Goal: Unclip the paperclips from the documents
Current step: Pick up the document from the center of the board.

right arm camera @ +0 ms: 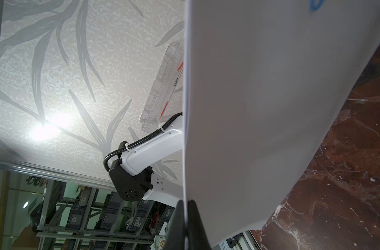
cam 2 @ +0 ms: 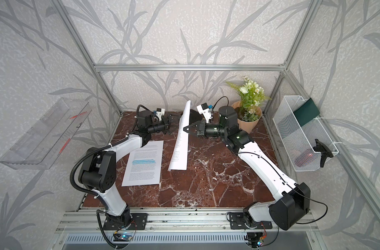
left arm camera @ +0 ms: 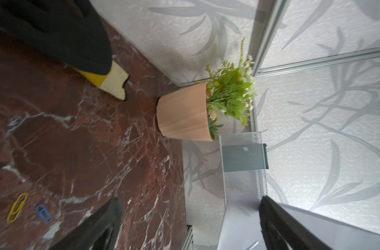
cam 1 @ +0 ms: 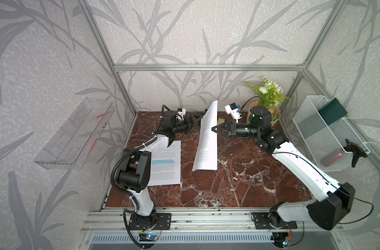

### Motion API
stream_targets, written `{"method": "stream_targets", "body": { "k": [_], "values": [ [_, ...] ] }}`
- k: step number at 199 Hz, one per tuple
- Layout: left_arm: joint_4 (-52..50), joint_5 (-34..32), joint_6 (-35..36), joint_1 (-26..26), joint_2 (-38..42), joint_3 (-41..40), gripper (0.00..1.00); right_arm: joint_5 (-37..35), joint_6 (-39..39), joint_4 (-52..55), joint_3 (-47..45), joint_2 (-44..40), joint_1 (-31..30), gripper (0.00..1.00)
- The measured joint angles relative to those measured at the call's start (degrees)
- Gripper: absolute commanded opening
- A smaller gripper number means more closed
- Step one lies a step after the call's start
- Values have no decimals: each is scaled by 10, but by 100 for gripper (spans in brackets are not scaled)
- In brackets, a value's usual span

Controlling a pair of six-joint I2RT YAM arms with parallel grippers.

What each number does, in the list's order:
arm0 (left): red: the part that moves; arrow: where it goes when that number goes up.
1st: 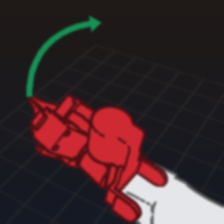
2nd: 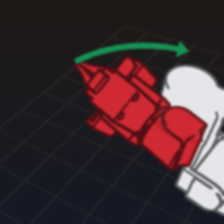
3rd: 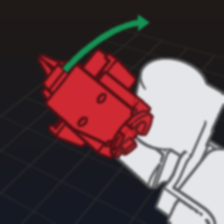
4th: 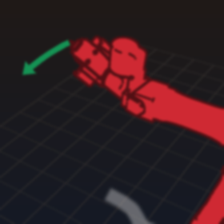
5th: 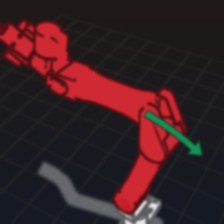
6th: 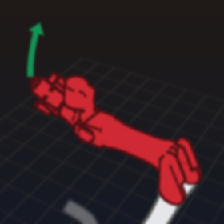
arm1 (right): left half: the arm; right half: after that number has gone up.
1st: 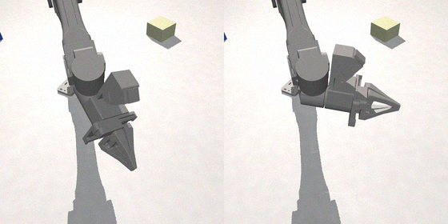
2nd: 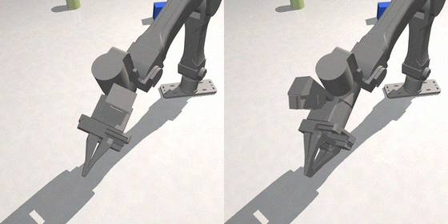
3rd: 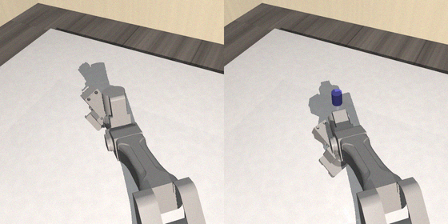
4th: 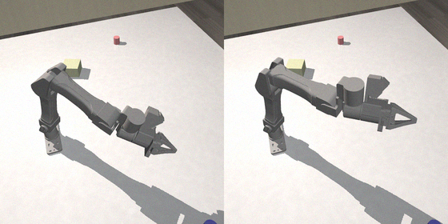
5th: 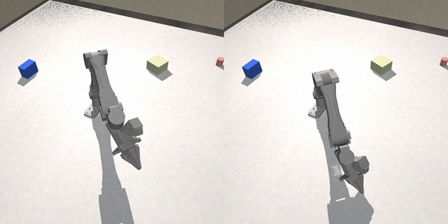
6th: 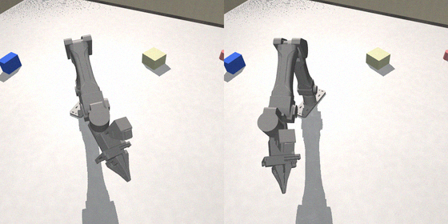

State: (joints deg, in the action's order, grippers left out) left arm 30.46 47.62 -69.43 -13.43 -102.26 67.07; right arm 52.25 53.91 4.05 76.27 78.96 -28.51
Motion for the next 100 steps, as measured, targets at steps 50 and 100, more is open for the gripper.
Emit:
{"method": "stream_targets", "body": {
  "k": [50, 100],
  "values": [
    [298, -5, -146, 4, -32, -26, 96, 32, 47, -51, -2, 7, 5, 0],
    [429, -10, -226, 6, -54, -55, 95, 64, 113, -136, -1, 39, 29, 0]
  ]
}}
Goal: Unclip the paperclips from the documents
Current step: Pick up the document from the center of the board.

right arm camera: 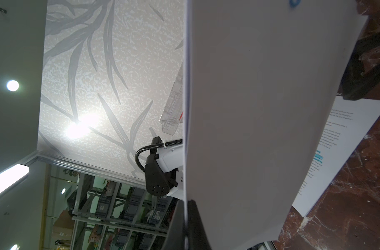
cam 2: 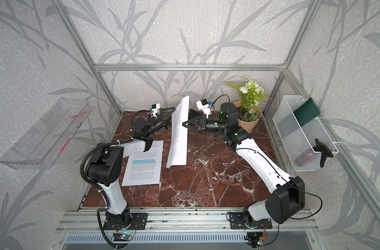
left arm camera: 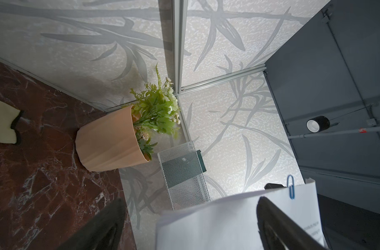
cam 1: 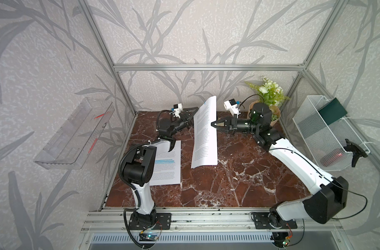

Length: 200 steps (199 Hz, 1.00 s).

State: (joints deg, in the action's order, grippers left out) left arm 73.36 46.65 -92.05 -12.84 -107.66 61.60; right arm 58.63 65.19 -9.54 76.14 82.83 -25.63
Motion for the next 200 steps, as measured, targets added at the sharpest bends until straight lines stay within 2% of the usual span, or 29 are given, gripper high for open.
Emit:
{"method": "stream_targets", "body": {
  "k": [18, 41, 63, 83, 178, 191, 200],
  "values": [
    [18, 2, -5, 0, 3, 0, 94, 9, 47, -57, -8, 15, 13, 0],
    [26, 5, -8, 0, 10, 0, 86, 23, 55, -66, -3, 31, 24, 0],
    [32, 11, -12, 0, 18, 0, 64, 35, 55, -63, 7, 37, 34, 0],
    [37, 13, -8, 0, 25, 0, 52, 45, 55, -64, 10, 37, 44, 0],
    [0, 32, 20, 3, 71, -12, 52, 70, -26, 56, 28, 37, 86, 0],
    [-11, 40, 24, 3, 72, -12, 54, 71, -33, 66, 28, 37, 88, 0],
    [-25, 45, 31, 3, 73, -12, 59, 73, -36, 71, 28, 37, 91, 0]
  ]
}}
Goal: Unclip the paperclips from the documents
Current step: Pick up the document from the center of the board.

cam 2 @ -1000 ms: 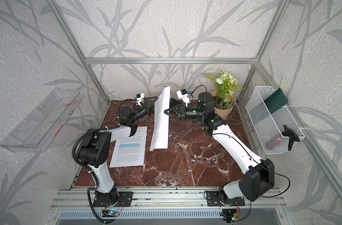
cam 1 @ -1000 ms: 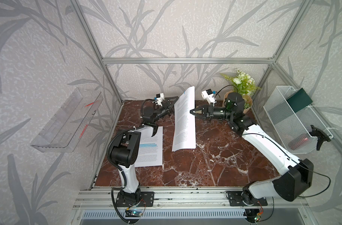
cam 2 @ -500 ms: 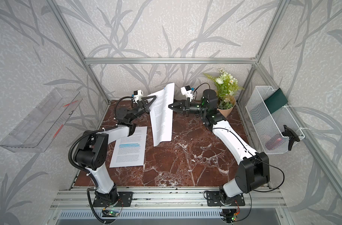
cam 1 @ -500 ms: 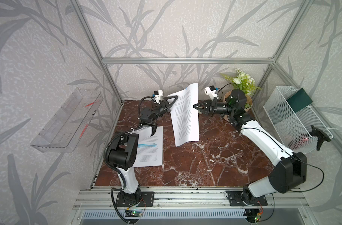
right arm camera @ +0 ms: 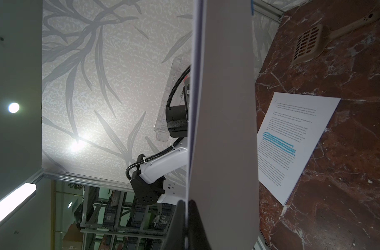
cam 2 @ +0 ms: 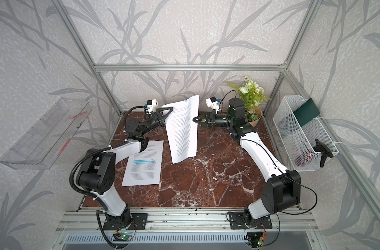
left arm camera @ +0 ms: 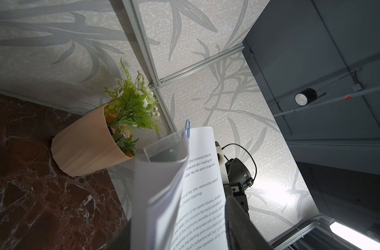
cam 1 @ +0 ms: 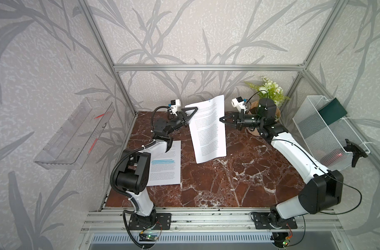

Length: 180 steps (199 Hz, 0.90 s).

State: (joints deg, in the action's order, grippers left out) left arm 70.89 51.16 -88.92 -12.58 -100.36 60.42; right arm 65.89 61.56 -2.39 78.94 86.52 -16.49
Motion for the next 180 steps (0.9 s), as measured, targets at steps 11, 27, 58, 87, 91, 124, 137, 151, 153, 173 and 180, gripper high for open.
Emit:
{"method": "stream_targets", "body": {
  "k": [11, 27, 58, 87, 91, 124, 137, 151, 153, 173, 180],
  "values": [
    [-20, 8, 9, 0, 3, 0, 64, 1, -3, 6, 1, 0, 4, 0],
    [-67, 18, 37, 0, 14, 0, 71, 1, -6, 10, 1, 0, 9, 0],
    [-141, 32, 80, 0, 45, 0, 59, 2, -9, 14, 1, -1, 11, 0],
    [-174, 44, 106, 0, 56, 2, 43, 2, -8, 14, 1, -5, 11, 0],
    [-179, 45, 110, 0, 56, 2, 43, 2, -8, 14, 1, -5, 12, 0],
    [-236, 47, 139, 2, 61, 2, 28, 2, -9, 14, -5, -13, 13, 0],
    [-268, 49, 153, 3, 69, 4, 19, 2, -13, 14, -12, -17, 15, 0],
    [-316, 52, 182, 3, 82, 12, 10, 2, -22, 20, -22, -21, 20, 0],
    [-322, 53, 188, 3, 84, 14, 10, 2, -23, 21, -24, -22, 21, 0],
    [-406, 56, 244, 3, 111, 38, 4, 2, -36, 32, -36, -27, 28, 0],
    [-437, 56, 268, 3, 121, 49, 3, 2, -39, 32, -41, -29, 29, 0]
  ]
}}
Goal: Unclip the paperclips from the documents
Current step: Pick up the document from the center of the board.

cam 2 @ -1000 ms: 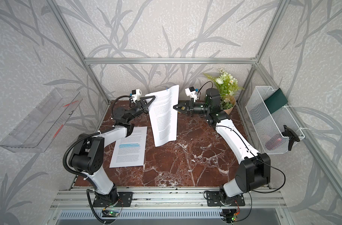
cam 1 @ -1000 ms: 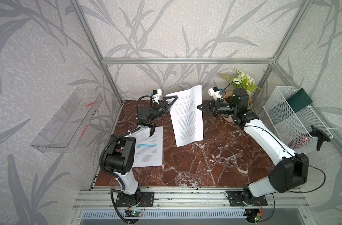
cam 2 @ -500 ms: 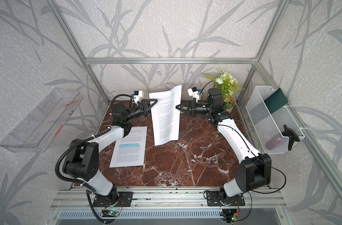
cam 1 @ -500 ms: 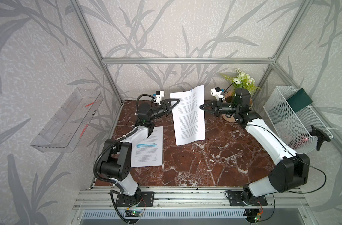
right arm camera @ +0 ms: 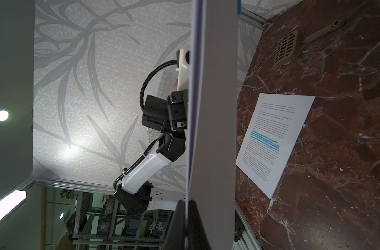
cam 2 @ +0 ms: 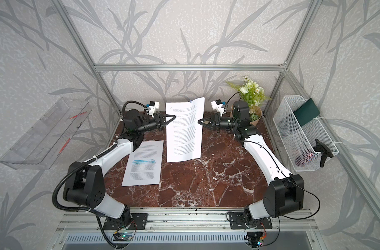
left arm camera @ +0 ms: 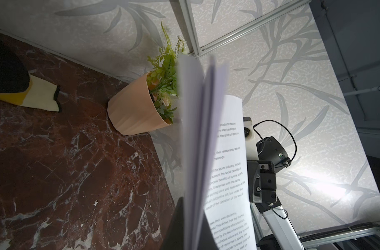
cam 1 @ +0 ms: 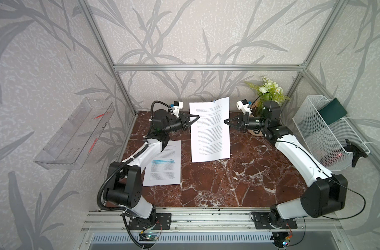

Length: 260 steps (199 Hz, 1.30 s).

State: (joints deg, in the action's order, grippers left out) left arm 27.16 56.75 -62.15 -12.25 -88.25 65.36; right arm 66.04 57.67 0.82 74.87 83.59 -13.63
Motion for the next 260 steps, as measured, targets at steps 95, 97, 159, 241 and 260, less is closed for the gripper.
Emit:
{"method": "stream_targets", "body": {
  "k": [95, 97, 159, 241, 260],
  "values": [
    [-258, -1, 233, 0, 99, 63, 0, -6, 38, -108, -73, -20, -20, 44],
    [-263, -2, 239, 0, 102, 63, 0, -7, 37, -109, -73, -20, -21, 45],
    [-331, -26, 352, -1, 181, 68, 0, -1, 5, -131, -97, -35, -52, 51],
    [-382, -24, 379, -1, 174, 119, 0, 5, -98, -78, -109, -44, -78, 44],
    [-386, -19, 381, -1, 168, 129, 0, 5, -119, -53, -115, -53, -78, 42]
  ]
}}
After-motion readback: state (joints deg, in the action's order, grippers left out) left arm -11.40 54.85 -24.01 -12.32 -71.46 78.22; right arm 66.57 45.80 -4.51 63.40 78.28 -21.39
